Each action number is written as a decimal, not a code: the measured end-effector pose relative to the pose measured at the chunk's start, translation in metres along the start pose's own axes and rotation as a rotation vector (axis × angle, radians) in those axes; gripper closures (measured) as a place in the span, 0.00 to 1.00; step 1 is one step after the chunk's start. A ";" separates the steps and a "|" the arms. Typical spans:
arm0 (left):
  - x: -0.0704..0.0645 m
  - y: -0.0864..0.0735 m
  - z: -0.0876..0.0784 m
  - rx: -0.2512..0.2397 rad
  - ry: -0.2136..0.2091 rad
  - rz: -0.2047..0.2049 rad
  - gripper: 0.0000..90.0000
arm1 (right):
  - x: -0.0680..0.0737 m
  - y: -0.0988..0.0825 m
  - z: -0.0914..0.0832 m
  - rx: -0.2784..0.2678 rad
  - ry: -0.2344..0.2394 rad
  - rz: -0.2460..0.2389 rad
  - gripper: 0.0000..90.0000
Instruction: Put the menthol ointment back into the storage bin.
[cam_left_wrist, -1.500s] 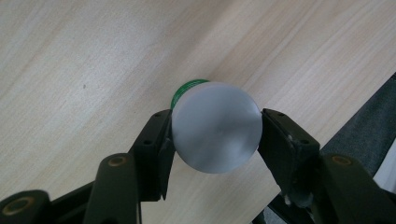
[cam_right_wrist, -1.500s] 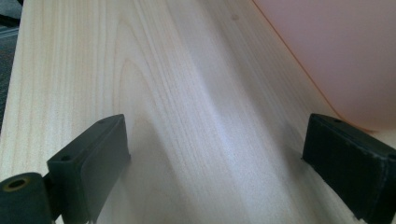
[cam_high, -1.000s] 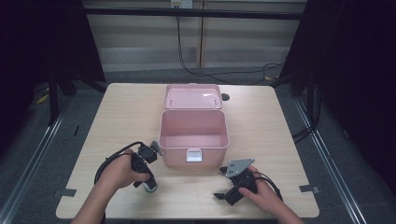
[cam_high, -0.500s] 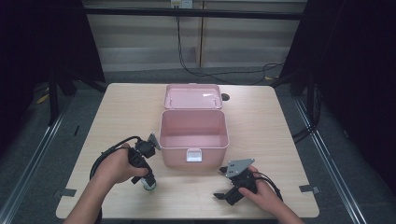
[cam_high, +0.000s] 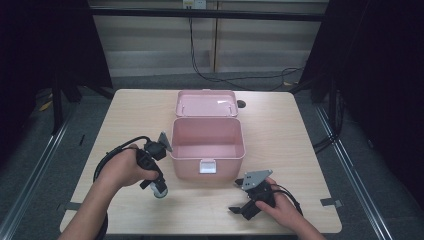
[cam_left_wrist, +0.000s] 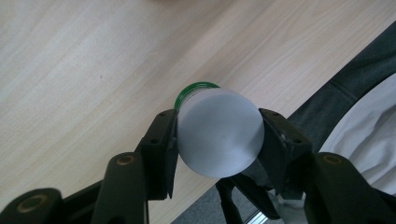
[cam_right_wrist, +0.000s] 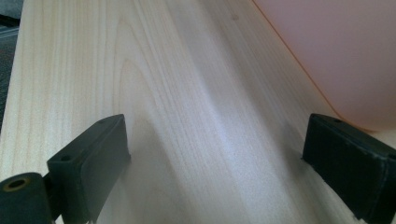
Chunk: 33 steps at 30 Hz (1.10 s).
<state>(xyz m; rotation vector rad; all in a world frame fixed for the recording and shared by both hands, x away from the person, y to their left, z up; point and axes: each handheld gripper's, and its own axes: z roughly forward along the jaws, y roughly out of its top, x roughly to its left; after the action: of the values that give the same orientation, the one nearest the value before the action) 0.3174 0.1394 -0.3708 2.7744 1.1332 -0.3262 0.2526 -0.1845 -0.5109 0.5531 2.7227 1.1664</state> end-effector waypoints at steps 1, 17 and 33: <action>0.000 0.001 -0.004 -0.002 -0.002 0.003 0.56 | 0.000 0.000 0.000 0.000 0.000 0.000 0.07; -0.003 0.018 -0.042 -0.025 0.012 -0.009 0.56 | 0.000 0.000 0.000 0.001 -0.001 -0.002 0.07; -0.002 0.037 -0.073 -0.043 0.022 -0.025 0.56 | 0.000 0.000 0.000 0.001 0.001 0.000 0.07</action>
<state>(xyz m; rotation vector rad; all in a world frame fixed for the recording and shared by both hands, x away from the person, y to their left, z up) 0.3530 0.1260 -0.2982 2.7353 1.1670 -0.2708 0.2526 -0.1846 -0.5108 0.5527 2.7242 1.1649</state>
